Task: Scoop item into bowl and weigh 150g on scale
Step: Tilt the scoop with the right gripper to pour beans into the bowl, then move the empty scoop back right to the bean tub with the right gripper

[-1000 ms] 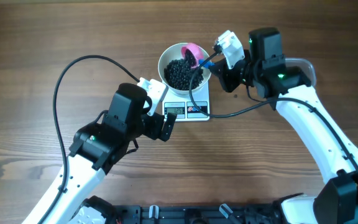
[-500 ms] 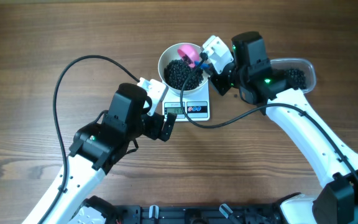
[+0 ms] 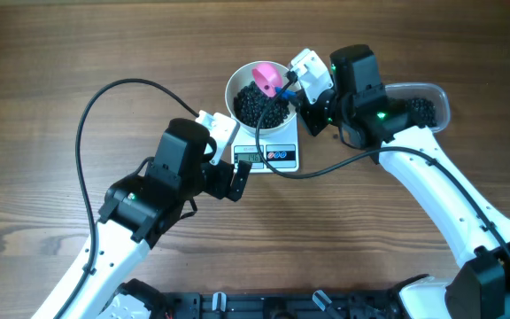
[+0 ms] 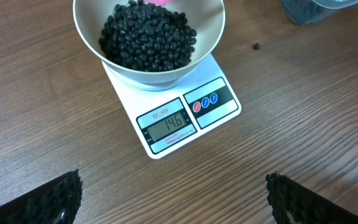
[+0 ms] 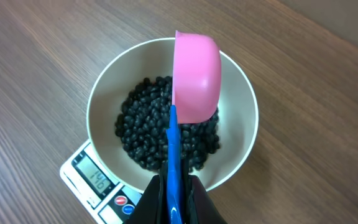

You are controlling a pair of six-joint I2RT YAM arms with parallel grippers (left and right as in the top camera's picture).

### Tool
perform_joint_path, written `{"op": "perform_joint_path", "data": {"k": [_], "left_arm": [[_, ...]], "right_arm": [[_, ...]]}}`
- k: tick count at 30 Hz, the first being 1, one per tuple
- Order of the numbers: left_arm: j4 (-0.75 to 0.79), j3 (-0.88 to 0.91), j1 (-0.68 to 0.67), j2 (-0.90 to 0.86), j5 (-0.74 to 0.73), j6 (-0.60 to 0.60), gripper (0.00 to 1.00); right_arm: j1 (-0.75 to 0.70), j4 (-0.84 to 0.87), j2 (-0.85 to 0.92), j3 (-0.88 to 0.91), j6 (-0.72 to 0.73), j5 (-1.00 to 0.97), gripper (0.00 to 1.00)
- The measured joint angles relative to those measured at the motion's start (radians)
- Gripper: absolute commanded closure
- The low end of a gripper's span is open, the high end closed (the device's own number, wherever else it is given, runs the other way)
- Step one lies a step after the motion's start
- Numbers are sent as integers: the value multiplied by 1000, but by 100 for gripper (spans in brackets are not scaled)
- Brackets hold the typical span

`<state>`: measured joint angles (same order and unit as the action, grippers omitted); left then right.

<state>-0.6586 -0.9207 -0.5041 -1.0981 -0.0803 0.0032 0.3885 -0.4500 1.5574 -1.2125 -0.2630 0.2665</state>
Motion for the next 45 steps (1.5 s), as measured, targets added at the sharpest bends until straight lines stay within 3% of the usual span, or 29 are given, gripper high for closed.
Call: {"op": "perform_joint_path", "data": {"k": [6, 12, 14, 16, 19, 22, 27, 33, 36, 42, 45], "left_arm": [[0, 0, 0, 0, 0, 0, 0], [0, 0, 0, 0, 0, 0, 0], [0, 0, 0, 0, 0, 0, 0], [0, 0, 0, 0, 0, 0, 0], [0, 0, 0, 0, 0, 0, 0], [0, 0, 0, 0, 0, 0, 0], [0, 0, 0, 0, 0, 0, 0], [0, 0, 0, 0, 0, 0, 0], [0, 0, 0, 0, 0, 0, 0], [0, 0, 0, 0, 0, 0, 0], [0, 0, 0, 0, 0, 0, 0]], "right_arm": [[0, 27, 0, 0, 220, 18, 96], [0, 72, 0, 0, 271, 53, 96], [0, 68, 0, 0, 220, 68, 96], [0, -26, 0, -2, -16, 65, 96], [0, -28, -1, -2, -164, -10, 96], [0, 72, -4, -2, -93, -31, 96], [23, -19, -11, -3, -208, -34, 96], [16, 70, -17, -3, 9, -92, 96], [-70, 87, -80, -3, 43, -92, 96], [-463, 31, -249, -3, 95, -105, 96], [-574, -1, -254, -3, 168, -111, 96]]}}
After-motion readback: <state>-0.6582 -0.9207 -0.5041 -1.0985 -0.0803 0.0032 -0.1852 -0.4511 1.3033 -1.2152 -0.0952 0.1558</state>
